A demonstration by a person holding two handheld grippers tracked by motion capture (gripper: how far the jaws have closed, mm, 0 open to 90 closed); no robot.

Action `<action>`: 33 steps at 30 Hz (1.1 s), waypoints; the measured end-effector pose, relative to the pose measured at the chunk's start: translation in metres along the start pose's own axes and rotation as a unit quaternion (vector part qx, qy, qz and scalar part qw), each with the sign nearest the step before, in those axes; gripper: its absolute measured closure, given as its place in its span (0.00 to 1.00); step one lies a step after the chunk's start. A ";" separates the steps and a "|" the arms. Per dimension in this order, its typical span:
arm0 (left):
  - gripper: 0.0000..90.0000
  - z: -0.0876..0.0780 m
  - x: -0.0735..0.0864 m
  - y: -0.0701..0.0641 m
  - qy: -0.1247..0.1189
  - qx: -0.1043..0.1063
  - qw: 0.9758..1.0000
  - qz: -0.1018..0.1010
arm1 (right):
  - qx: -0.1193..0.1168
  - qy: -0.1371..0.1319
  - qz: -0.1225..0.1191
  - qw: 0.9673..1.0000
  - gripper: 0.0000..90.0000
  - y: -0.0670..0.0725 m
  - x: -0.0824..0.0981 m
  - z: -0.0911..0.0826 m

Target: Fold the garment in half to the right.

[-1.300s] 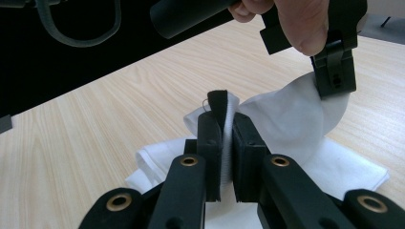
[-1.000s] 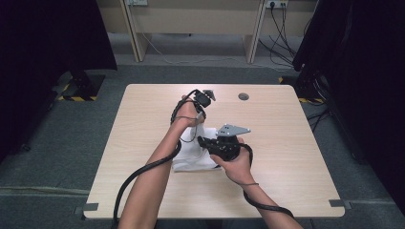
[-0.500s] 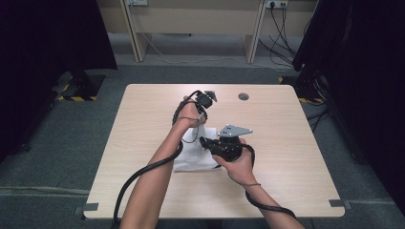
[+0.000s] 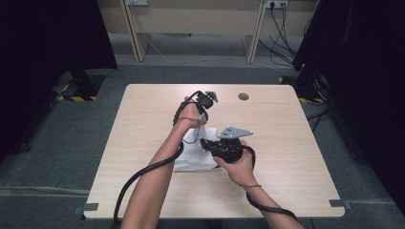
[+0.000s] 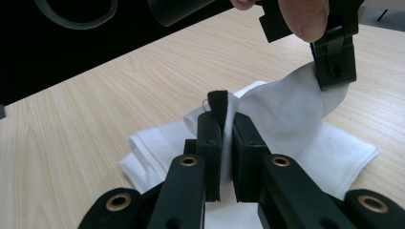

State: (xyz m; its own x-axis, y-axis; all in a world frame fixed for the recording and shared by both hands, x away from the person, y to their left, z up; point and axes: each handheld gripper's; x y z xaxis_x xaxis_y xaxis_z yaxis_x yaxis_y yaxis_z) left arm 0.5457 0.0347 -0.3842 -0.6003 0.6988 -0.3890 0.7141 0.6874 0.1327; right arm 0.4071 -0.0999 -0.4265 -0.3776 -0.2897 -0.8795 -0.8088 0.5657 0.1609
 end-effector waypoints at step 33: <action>0.94 0.007 -0.001 -0.008 0.002 0.000 1.000 0.007 | 0.002 0.007 0.005 1.000 0.93 -0.002 0.013 -0.001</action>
State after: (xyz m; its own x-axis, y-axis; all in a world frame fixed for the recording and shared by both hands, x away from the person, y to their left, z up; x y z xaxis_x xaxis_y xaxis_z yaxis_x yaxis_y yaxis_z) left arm 0.5435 0.0267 -0.3916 -0.5919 0.7086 -0.3842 0.7222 0.6778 0.1375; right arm 0.4036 -0.1051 -0.4377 -0.3922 -0.2953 -0.8712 -0.8028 0.5723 0.1674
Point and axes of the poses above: each handheld gripper's, and its own axes: z roughly forward along the jaws, x roughly out of its underside, y roughly to its left, and after that the axes turned 2 degrees about -x, right-handed
